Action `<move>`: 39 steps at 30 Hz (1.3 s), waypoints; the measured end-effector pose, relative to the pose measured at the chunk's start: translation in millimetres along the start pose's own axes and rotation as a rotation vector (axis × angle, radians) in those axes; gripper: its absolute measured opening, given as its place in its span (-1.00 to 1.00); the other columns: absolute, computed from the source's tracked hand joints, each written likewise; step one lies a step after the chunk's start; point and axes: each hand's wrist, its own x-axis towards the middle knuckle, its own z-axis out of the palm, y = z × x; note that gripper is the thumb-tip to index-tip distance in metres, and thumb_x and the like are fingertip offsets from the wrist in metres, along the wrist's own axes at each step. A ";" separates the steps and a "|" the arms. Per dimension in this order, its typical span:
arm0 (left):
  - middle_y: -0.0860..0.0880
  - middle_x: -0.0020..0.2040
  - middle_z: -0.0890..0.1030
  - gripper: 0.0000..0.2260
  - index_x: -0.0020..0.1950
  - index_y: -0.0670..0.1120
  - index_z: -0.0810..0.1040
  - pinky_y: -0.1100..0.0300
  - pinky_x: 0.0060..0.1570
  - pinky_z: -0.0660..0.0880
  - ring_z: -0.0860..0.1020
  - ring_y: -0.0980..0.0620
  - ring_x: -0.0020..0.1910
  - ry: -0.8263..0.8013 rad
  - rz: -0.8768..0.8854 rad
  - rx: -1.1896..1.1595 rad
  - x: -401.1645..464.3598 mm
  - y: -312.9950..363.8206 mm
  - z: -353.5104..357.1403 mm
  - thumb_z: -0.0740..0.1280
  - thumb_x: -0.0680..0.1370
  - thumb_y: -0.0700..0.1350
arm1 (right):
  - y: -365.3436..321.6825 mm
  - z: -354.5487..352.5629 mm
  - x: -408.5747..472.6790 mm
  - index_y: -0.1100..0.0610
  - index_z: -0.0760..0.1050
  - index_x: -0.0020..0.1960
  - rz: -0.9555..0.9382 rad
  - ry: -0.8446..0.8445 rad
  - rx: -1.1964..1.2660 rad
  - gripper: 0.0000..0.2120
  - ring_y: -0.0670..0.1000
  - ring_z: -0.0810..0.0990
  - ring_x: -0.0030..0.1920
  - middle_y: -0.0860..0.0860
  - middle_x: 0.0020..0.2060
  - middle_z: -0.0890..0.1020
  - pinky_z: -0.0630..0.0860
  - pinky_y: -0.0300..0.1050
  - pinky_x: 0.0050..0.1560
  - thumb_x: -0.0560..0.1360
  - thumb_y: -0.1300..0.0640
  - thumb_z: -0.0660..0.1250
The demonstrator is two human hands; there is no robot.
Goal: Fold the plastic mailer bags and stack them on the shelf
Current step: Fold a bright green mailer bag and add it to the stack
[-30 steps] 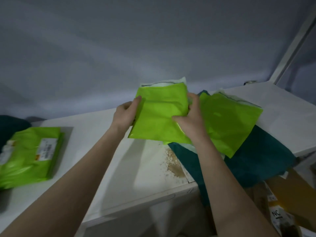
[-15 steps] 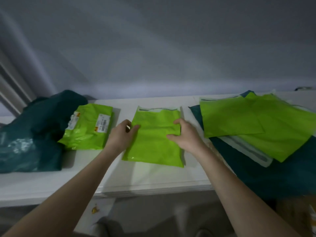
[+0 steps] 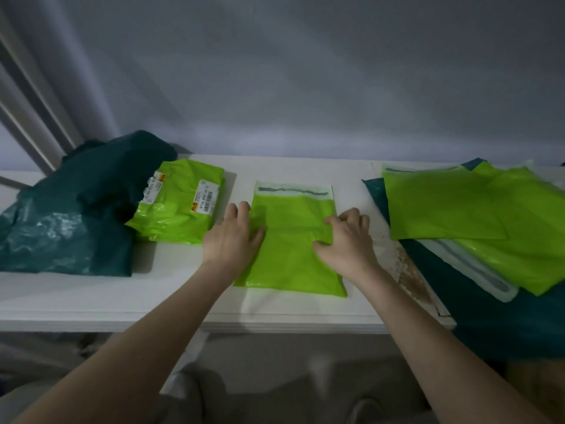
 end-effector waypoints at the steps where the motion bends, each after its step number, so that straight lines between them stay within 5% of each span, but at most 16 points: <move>1: -0.16 0.10 0.45 -0.60 0.22 -0.15 0.38 -0.02 -0.16 0.45 0.51 -0.22 0.04 0.036 0.048 -0.043 0.4 0.3 -0.1 0.08 0.56 0.12 | -3.1 -0.1 -1.5 0.16 0.40 0.29 -0.038 0.040 -0.014 -0.55 0.15 0.24 0.28 0.12 0.20 0.32 0.39 0.02 0.21 0.45 0.02 0.31; 7: -0.06 0.08 0.50 -0.37 0.18 -0.06 0.48 0.01 0.06 0.42 0.46 -0.10 0.09 -0.083 0.320 -0.114 -8.4 21.8 1.8 -0.21 0.45 0.20 | -20.7 14.8 -16.6 0.16 0.45 0.22 -0.270 0.043 -0.158 -0.65 0.14 0.40 0.22 0.10 0.15 0.47 0.35 0.00 0.12 0.54 -0.01 0.17; 16: -0.07 0.17 0.48 -0.48 0.25 -0.04 0.50 0.05 0.19 0.37 0.43 -0.10 0.18 -0.167 0.215 -0.146 -9.1 20.2 8.1 -0.08 0.53 0.18 | -17.0 22.7 -17.0 0.13 0.42 0.27 -0.250 -0.012 -0.177 -0.47 0.12 0.39 0.24 0.06 0.20 0.47 0.35 0.00 0.15 0.51 -0.14 -0.06; 19: 0.00 0.38 0.36 -0.29 0.41 0.01 0.35 0.11 0.35 0.23 0.31 -0.03 0.36 -0.191 0.234 -0.138 -17.2 16.2 13.7 -0.22 0.42 0.27 | -14.6 30.3 -18.7 0.13 0.26 0.42 -0.218 -0.047 -0.155 -0.46 0.11 0.20 0.45 0.09 0.41 0.31 0.19 0.07 0.36 0.56 -0.13 -0.08; 22: 0.01 0.53 0.14 -0.41 0.51 0.04 0.15 0.09 0.48 -0.01 0.06 -0.01 0.52 -0.248 0.185 -0.187 -20.2 14.8 18.7 -0.12 0.54 0.24 | -11.0 36.2 -18.5 0.03 0.04 0.52 -0.167 -0.117 -0.158 -0.47 0.08 -0.08 0.53 0.05 0.54 0.03 -0.08 0.18 0.48 0.61 -0.14 -0.06; 27: 0.00 0.56 -0.03 -0.51 0.54 0.08 0.03 0.08 0.47 -0.15 -0.10 -0.02 0.54 -0.285 0.125 -0.217 -23.4 17.6 16.7 0.02 0.62 0.13 | -10.3 40.9 -19.3 -0.01 -0.02 0.54 -0.147 -0.107 -0.132 -0.45 0.13 -0.11 0.53 0.11 0.54 -0.01 -0.10 0.16 0.50 0.60 -0.18 -0.09; 31: -0.02 0.56 -0.03 -0.47 0.54 0.07 0.02 0.06 0.47 -0.16 -0.11 -0.05 0.54 -0.293 0.130 -0.189 -23.1 18.1 16.7 -0.04 0.59 0.17 | -12.6 41.8 -22.3 0.00 0.00 0.53 -0.144 -0.057 -0.154 -0.21 0.13 -0.07 0.53 0.11 0.53 0.05 -0.07 0.19 0.49 0.41 -0.32 -0.38; 36: -0.06 0.56 -0.07 -0.45 0.55 -0.01 -0.05 0.08 0.47 -0.14 -0.10 -0.03 0.54 -0.323 0.074 -0.270 -20.7 20.1 11.9 0.07 0.62 0.10 | -13.1 36.8 -18.2 0.03 -0.06 0.54 -0.124 -0.154 -0.123 -0.43 0.12 -0.09 0.53 0.10 0.54 -0.01 -0.09 0.23 0.48 0.60 -0.19 -0.12; 39: -0.08 0.55 0.02 -0.38 0.53 -0.02 0.04 0.06 0.45 0.06 0.12 -0.07 0.50 -0.323 0.007 -0.361 -13.9 21.4 -0.3 0.23 0.55 0.08 | -13.0 26.1 -11.0 0.09 0.01 0.51 -0.096 -0.204 -0.063 -0.39 0.09 -0.01 0.52 0.07 0.52 0.06 -0.02 0.21 0.47 0.58 -0.18 0.04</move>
